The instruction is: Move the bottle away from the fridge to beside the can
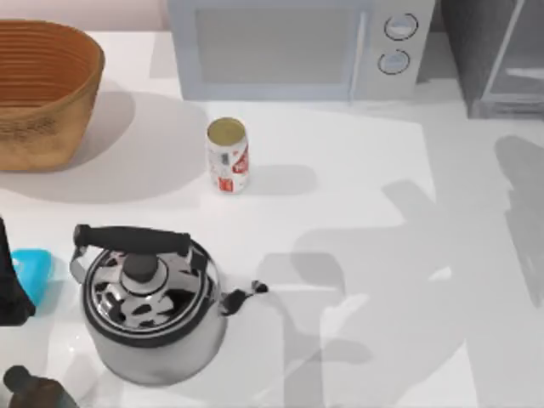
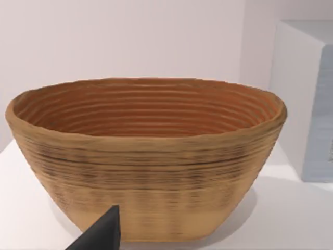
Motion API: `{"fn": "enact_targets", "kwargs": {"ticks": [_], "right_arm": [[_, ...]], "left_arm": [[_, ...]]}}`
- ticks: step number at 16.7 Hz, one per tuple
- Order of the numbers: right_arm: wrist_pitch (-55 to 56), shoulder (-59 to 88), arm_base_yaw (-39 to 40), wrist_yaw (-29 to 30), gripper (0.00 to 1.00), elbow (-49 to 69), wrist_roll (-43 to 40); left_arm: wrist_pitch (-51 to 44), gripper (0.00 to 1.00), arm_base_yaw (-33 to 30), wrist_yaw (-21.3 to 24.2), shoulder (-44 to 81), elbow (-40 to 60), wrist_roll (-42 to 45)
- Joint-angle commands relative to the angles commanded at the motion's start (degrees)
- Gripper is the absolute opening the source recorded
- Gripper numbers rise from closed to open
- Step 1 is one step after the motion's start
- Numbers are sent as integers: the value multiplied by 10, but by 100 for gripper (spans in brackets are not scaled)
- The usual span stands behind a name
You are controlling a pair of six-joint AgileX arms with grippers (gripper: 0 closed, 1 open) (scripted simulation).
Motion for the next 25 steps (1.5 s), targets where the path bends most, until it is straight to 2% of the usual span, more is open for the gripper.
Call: {"fn": "enact_targets", "kwargs": {"ticks": [4,7,14,17,25], "right_arm": [[-1,4,-2,-2,0,2,1],[13,24,38,-30,0,8,4],[59,106,287,-182,0,21,18],[72,125,352,-236,0,22,25],[74,128,365,-248,0,22,26]], "left_arm": [[0,100,0,0,0,0,0],[0,100,0,0,0,0,0],[0,100,0,0,0,0,0],[0,100,0,0,0,0,0],[0,100,0,0,0,0,0]]}}
